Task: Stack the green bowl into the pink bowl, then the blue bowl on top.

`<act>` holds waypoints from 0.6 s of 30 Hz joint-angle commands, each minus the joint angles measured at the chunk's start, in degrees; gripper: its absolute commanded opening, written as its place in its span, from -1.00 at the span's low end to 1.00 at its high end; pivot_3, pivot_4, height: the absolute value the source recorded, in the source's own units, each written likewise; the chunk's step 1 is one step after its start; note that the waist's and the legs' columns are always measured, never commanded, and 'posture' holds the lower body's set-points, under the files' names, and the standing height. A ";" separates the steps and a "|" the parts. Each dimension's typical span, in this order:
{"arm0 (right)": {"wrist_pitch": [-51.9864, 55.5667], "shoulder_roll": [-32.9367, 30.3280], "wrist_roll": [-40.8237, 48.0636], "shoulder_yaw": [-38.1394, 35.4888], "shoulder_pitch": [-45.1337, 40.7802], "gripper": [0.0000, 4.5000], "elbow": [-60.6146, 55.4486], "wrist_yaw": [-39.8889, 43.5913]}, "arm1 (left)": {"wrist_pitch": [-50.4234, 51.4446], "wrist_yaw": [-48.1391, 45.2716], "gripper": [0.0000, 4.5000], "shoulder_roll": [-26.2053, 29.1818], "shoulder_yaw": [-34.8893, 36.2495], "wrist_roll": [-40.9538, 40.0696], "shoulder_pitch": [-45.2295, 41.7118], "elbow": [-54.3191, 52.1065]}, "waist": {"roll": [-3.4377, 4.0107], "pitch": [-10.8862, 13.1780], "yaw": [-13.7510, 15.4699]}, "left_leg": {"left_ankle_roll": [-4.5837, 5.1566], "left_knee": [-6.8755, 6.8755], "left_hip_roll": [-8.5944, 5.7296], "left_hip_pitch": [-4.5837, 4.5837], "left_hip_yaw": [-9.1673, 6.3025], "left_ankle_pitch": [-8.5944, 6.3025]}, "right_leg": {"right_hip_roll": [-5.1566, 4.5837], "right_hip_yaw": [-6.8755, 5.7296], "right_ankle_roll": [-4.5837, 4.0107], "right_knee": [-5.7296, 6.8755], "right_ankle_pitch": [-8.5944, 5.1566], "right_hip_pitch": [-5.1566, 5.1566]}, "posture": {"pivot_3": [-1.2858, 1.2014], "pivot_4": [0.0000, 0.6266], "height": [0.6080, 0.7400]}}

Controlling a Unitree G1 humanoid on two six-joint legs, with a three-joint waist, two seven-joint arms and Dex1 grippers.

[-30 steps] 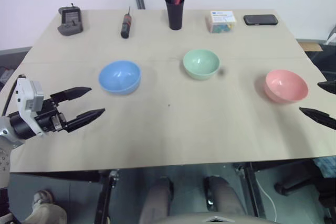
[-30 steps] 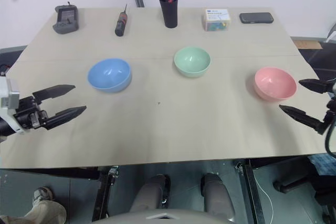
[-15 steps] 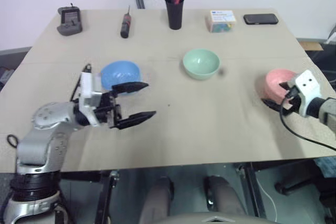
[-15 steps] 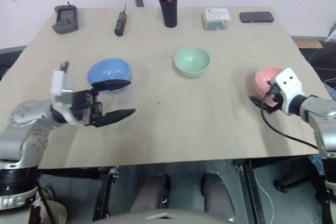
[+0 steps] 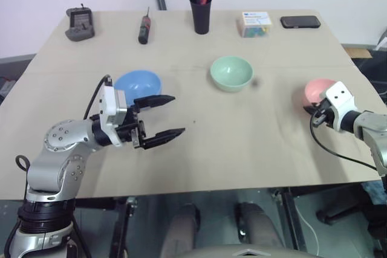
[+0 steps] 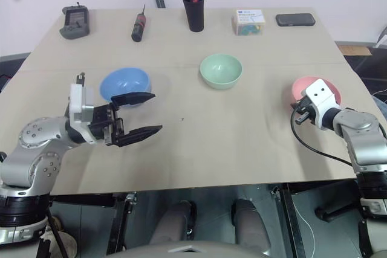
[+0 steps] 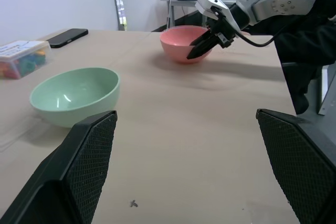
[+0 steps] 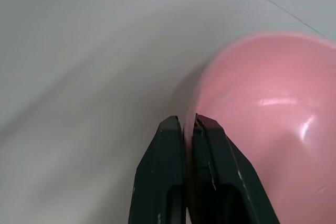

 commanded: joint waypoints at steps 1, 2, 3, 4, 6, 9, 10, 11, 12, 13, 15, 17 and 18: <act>-3.57 0.18 -0.86 -0.71 -1.48 -0.96 -3.11 -0.49 | -0.68 1.60 1.00 -0.17 0.66 0.00 -0.17 -2.15 | 0.00 0.00 -0.09 | 0.00 0.00 0.00 0.00 0.00 0.00 | 0.00 0.00 0.00 0.00 0.00 0.00 | 0.03 -0.52 1.00; -3.41 0.46 -0.62 -0.68 -1.41 -0.96 -4.35 -0.42 | -0.88 2.01 1.00 -0.24 0.71 0.41 0.05 -1.91 | 0.00 0.00 -0.10 | 0.00 0.00 0.00 0.01 0.00 0.00 | 0.00 0.00 0.00 0.01 0.00 0.00 | 0.03 -0.52 1.00; -2.81 0.72 -0.22 -0.50 -1.12 -0.96 -6.33 -0.17 | -1.12 2.61 1.00 -0.32 0.80 0.93 0.31 -1.65 | 0.00 0.00 -0.11 | 0.00 0.00 0.01 0.01 0.00 0.00 | 0.00 0.00 0.00 0.01 0.00 0.00 | 0.03 -0.52 1.00; -2.33 1.12 0.50 -0.25 -0.65 -0.96 -8.60 0.33 | -1.17 3.21 1.00 -0.47 0.96 1.16 0.56 -1.52 | 0.00 0.00 -0.13 | 0.00 0.00 0.01 0.01 0.00 0.00 | 0.00 0.00 0.00 0.01 0.00 0.00 | 0.03 -0.52 1.00; 0.15 2.54 2.74 1.52 1.06 -0.96 -15.82 1.73 | -1.16 6.99 1.00 -1.66 1.91 2.30 0.89 -1.10 | 0.02 0.00 -0.19 | 0.00 -0.01 0.02 0.02 0.00 0.00 | 0.01 0.00 0.00 0.02 0.00 -0.01 | 0.03 -0.52 1.00; 2.80 4.66 4.98 5.96 2.40 -0.96 -24.71 3.66 | -1.82 9.56 1.00 -1.73 2.82 4.34 1.62 -0.24 | 0.02 0.00 -0.12 | 0.00 -0.02 0.05 0.01 -0.12 0.00 | 0.04 -0.07 0.00 0.04 0.00 0.00 | 0.03 -0.52 1.00; 4.59 5.62 6.10 7.83 2.03 -0.96 -26.80 4.24 | -1.45 10.32 1.00 -1.86 3.29 4.13 1.45 0.21 | 0.02 0.00 -0.08 | 0.00 -0.02 0.04 -0.01 -0.16 0.00 | 0.04 -0.09 0.00 0.03 0.00 0.00 | 0.03 -0.52 1.00; 5.56 6.93 6.27 10.13 1.73 -0.96 -28.79 4.19 | -1.25 10.96 1.00 -1.88 3.77 4.01 1.27 0.61 | 0.02 0.00 -0.07 | 0.00 -0.01 0.04 -0.01 -0.16 0.00 | 0.04 -0.09 0.00 0.03 0.00 0.00 | 0.03 -0.52 1.00; 6.29 7.96 6.38 11.94 1.30 -0.96 -29.91 4.28 | -1.40 11.36 1.00 -1.88 3.94 4.19 0.94 1.11 | 0.01 -0.01 -0.04 | 0.00 -0.01 0.04 -0.01 -0.17 0.00 | 0.04 -0.10 0.00 0.03 0.00 0.00 | 0.03 -0.52 1.00; 6.89 9.08 6.55 13.79 0.77 -0.96 -30.56 4.49 | -2.23 11.85 1.00 -1.86 4.10 4.91 0.64 1.65 | 0.01 -0.01 -0.04 | 0.00 0.00 0.04 -0.02 -0.18 0.00 | 0.03 -0.11 0.00 0.03 0.00 0.01 | 0.03 -0.52 1.00; 7.51 10.51 6.46 17.39 -0.60 -0.96 -30.62 5.75 | -2.79 12.65 1.00 -1.57 4.11 5.86 0.10 2.24 | 0.01 0.00 -0.04 | 0.00 0.02 0.02 -0.02 -0.19 0.00 | 0.03 -0.12 0.00 0.03 0.00 0.01 | 0.03 -0.52 1.00; 7.51 12.86 6.23 20.68 -3.11 -0.96 -29.13 6.74 | -2.30 12.58 1.00 -1.01 4.57 5.53 0.52 1.77 | 0.01 -0.01 0.01 | 0.00 0.04 0.01 -0.02 -0.19 0.00 | 0.03 -0.12 0.00 0.03 0.00 0.01 | 0.03 -0.52 1.00; 7.52 13.78 6.29 21.77 -4.29 -0.96 -28.25 7.19 | -2.18 12.12 1.00 -0.66 4.68 5.51 0.96 1.57 | 0.01 -0.01 0.00 | 0.00 0.05 -0.01 -0.02 -0.20 0.00 | 0.01 -0.13 0.00 0.03 0.00 0.02 | 0.03 -0.52 1.00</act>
